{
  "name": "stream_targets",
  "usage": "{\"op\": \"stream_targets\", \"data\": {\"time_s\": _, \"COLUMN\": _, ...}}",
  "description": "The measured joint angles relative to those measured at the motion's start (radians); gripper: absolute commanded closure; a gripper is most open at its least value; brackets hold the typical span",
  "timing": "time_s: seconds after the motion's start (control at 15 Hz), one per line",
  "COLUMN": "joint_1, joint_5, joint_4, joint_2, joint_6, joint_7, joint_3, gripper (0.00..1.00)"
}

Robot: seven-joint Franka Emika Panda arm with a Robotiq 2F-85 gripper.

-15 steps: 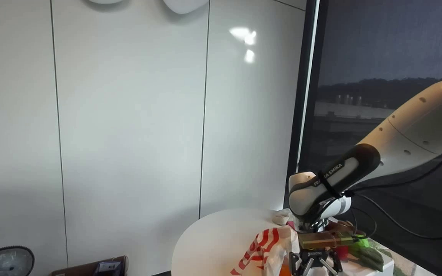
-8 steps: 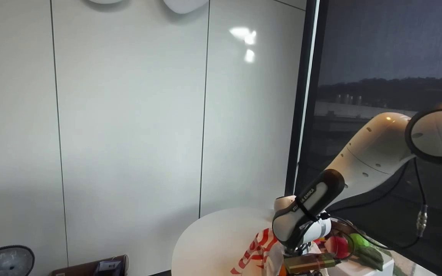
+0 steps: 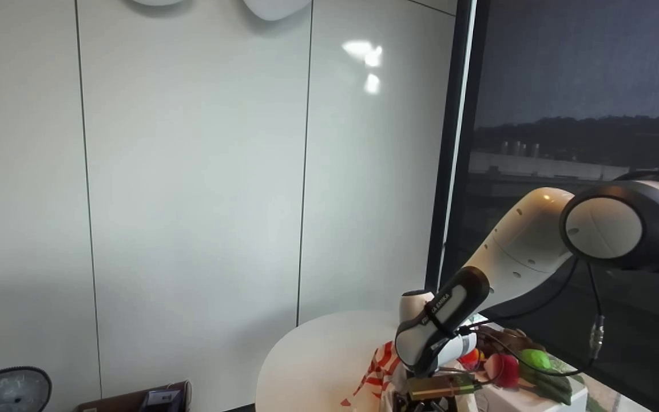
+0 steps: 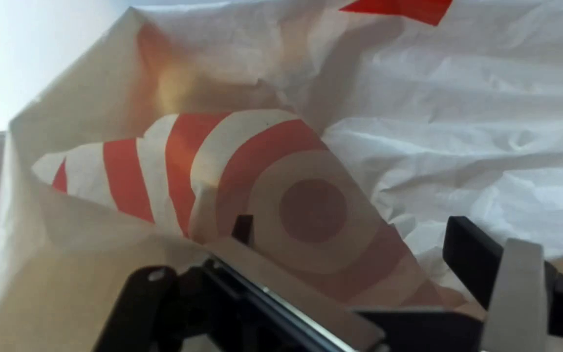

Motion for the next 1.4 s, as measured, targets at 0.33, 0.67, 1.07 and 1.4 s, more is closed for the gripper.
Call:
{"op": "stream_targets", "data": {"time_s": 0.33, "joint_1": 0.001, "joint_5": -0.006, "joint_4": 0.011, "joint_2": 0.031, "joint_6": 0.056, "joint_7": 0.020, "joint_3": -0.067, "gripper": 0.00}}
{"op": "stream_targets", "data": {"time_s": 0.67, "joint_1": -0.010, "joint_5": 0.093, "joint_4": 0.022, "joint_2": 0.060, "joint_6": 0.066, "joint_7": 0.029, "joint_3": -0.036, "gripper": 0.00}}
{"op": "stream_targets", "data": {"time_s": 1.07, "joint_1": -0.003, "joint_5": 0.186, "joint_4": 0.099, "joint_2": 0.097, "joint_6": 0.088, "joint_7": 0.050, "joint_3": 0.013, "gripper": 0.00}}
{"op": "stream_targets", "data": {"time_s": 1.4, "joint_1": -0.002, "joint_5": 0.186, "joint_4": 0.160, "joint_2": 0.132, "joint_6": 0.163, "joint_7": 0.074, "joint_3": -0.014, "gripper": 0.00}}
